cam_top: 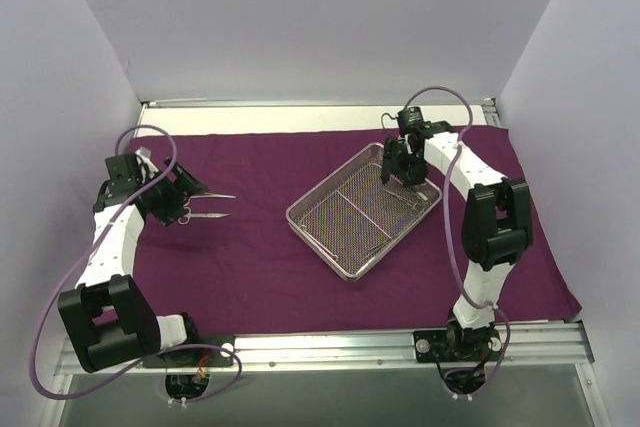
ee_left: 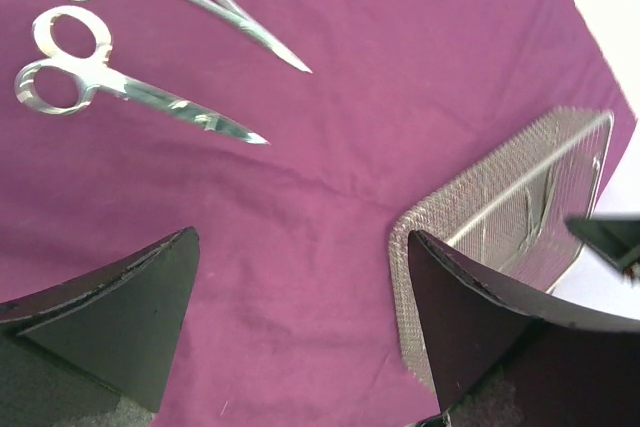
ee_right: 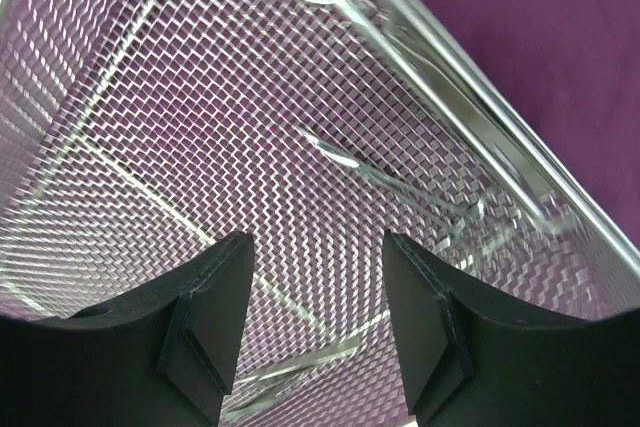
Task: Open and lay out the surgical kit
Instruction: Pick up the medical item from the container.
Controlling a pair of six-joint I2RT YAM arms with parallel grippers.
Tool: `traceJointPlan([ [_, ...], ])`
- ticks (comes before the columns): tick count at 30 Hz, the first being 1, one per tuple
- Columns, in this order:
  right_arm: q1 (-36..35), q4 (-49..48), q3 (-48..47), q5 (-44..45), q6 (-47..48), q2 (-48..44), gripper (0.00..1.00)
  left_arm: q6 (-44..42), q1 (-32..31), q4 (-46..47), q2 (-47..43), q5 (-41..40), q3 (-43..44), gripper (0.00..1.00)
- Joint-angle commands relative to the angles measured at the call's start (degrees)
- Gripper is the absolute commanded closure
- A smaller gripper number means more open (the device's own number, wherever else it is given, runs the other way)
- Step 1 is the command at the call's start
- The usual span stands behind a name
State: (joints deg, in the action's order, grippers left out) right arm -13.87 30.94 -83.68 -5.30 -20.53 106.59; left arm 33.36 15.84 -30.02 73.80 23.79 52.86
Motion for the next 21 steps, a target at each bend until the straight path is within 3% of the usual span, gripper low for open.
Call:
traceJointPlan([
  [1, -1.3, -1.8, -1.1, -1.6, 8.5, 2.0, 0.46, -4.5, -3.8, -0.8, 0.6, 0.5, 6.3, 0.06],
  [6, -2.7, -6.7, 2.8, -3.2, 14.9, 0.4, 0.45, -10.0, -9.2, -0.7, 2.4, 4.8, 12.1, 0.06],
  [11, -3.2, -9.7, 6.8, -0.8, 22.1, -1.4, 0.44, -7.4, -13.0, 4.9, 1.8, 12.0, 10.1, 0.06],
  [21, -2.8, -9.2, 5.2, 4.0, 27.6, 3.0, 0.48, -11.7, -23.5, -2.5, 5.5, 6.4, 15.2, 0.06],
])
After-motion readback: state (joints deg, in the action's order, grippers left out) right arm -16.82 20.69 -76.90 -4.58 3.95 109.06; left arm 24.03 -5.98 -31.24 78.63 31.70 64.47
